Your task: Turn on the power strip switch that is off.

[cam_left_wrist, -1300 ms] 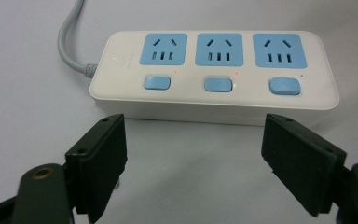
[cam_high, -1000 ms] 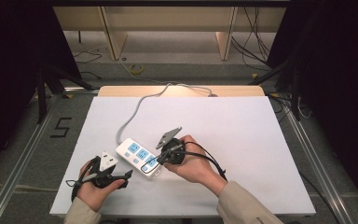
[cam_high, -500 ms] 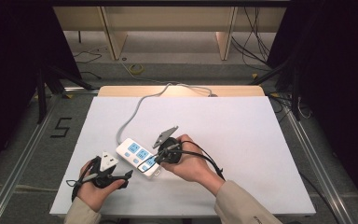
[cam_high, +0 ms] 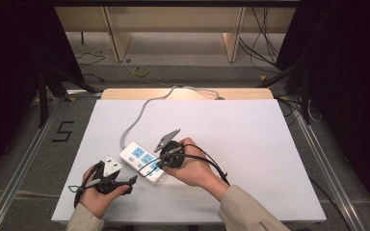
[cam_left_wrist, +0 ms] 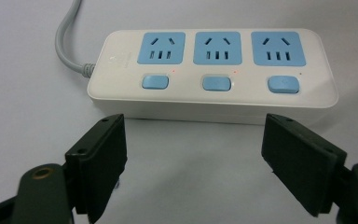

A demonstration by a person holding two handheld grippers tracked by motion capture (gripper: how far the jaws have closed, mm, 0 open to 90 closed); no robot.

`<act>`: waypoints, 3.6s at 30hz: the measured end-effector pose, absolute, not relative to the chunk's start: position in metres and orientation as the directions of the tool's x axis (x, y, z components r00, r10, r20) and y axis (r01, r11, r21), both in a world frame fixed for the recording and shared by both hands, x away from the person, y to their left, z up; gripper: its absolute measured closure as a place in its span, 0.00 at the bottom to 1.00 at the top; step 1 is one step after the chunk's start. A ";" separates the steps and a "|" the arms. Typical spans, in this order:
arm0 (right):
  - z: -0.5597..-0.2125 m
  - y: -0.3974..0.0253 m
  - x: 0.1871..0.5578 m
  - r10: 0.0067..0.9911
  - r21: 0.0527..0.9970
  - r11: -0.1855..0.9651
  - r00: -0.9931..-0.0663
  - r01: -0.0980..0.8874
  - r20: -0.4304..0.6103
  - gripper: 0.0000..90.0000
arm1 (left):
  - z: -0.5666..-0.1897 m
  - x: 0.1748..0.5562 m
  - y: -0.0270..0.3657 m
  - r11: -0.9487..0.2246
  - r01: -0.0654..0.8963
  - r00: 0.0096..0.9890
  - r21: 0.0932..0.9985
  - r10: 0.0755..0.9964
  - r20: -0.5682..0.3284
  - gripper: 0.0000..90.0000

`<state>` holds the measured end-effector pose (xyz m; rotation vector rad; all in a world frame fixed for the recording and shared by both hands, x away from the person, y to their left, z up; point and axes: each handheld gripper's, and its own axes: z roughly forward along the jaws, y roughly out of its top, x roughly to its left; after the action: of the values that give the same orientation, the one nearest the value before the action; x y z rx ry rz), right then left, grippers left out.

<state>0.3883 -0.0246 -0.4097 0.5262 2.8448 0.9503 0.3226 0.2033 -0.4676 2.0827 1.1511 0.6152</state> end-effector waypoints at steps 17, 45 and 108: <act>-0.408 -0.016 0.390 0.351 0.589 0.751 -0.936 0.298 0.027 1.00 | -0.467 0.323 0.203 -0.388 0.546 0.500 0.743 0.862 0.082 0.24; -0.410 0.002 0.393 0.354 0.572 0.758 -0.934 0.314 0.044 1.00 | -0.468 0.323 0.203 -0.392 0.546 0.504 0.740 0.860 0.083 0.24; -0.443 0.030 0.403 0.370 0.474 0.804 -0.926 0.358 0.073 1.00 | -0.470 0.323 0.201 -0.396 0.551 0.511 0.735 0.856 0.079 0.23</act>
<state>0.4025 0.0304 -0.4426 0.5978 2.9619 0.7713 0.3234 0.2012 -0.4697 2.0989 1.1441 0.6008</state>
